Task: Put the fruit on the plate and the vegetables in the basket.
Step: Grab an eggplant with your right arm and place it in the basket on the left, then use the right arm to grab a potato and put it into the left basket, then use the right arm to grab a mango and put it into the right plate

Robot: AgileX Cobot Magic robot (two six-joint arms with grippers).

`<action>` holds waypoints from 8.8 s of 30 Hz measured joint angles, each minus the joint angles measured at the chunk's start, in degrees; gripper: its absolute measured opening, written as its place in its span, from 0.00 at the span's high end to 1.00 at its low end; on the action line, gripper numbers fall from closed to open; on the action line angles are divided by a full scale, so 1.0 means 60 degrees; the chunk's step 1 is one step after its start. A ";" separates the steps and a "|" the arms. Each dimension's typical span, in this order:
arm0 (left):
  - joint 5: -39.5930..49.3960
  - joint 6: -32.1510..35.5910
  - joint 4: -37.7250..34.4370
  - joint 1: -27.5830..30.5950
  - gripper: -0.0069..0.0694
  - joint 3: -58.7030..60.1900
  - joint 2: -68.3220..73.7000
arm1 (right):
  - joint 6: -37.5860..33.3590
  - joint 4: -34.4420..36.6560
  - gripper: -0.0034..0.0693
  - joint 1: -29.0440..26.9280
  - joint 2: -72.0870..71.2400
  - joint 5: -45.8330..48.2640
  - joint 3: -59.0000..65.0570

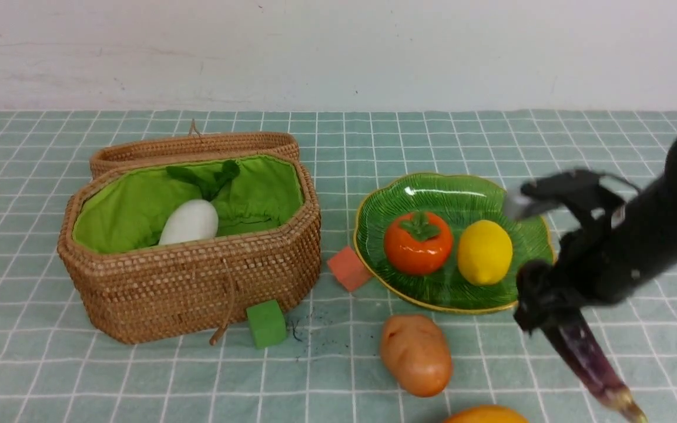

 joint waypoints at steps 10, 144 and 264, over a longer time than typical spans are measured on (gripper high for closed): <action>0.0000 0.0000 0.0000 0.0000 0.81 0.0000 0.0000 | -0.1964 0.1740 0.39 0.2074 0.3021 -0.0955 -0.6792; 0.0000 0.0000 0.0000 0.0000 0.69 0.0000 0.0000 | -0.6661 -0.2421 0.21 0.3918 0.0848 -0.0487 0.2211; 0.0000 0.0000 0.0000 0.0000 0.60 0.0000 0.0000 | -0.6996 -0.1387 0.24 0.2480 0.1740 0.0666 0.0974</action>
